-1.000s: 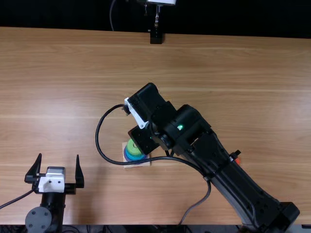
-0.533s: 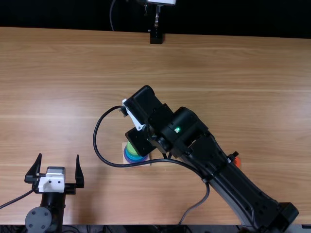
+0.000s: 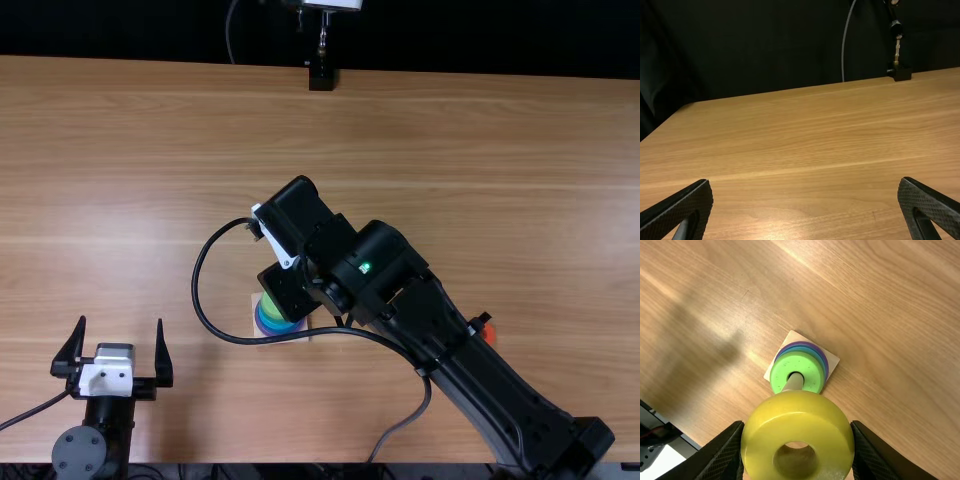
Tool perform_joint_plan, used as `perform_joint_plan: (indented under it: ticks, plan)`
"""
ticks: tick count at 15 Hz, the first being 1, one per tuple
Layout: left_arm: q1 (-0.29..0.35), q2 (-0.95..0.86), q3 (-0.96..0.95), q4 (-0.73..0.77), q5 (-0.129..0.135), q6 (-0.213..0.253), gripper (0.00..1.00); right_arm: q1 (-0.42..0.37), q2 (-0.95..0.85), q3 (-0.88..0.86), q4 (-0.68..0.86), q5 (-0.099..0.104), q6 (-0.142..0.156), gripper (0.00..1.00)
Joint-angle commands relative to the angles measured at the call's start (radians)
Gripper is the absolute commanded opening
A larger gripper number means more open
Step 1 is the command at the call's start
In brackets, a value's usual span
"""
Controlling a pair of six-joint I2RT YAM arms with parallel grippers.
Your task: Build the Hanoi tower: stack the rings onto the peg from bottom to top in this color order: purple, dark blue, light blue, dark green, light green, yellow, orange.
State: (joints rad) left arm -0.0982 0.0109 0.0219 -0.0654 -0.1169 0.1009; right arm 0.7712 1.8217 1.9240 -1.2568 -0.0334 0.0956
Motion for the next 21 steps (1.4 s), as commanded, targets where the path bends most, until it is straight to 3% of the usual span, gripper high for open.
perform_joint_plan:
  ticks: [1, 21]
  plan:
    - [-0.001, -0.011, -0.022, -0.005, -0.003, 0.004, 1.00, 0.016, 0.030, 0.012, 0.002, -0.002, 0.009, 0.00]
    - [-0.001, -0.011, -0.022, -0.005, -0.003, 0.004, 1.00, 0.037, 0.085, 0.004, 0.008, 0.000, 0.009, 0.00]
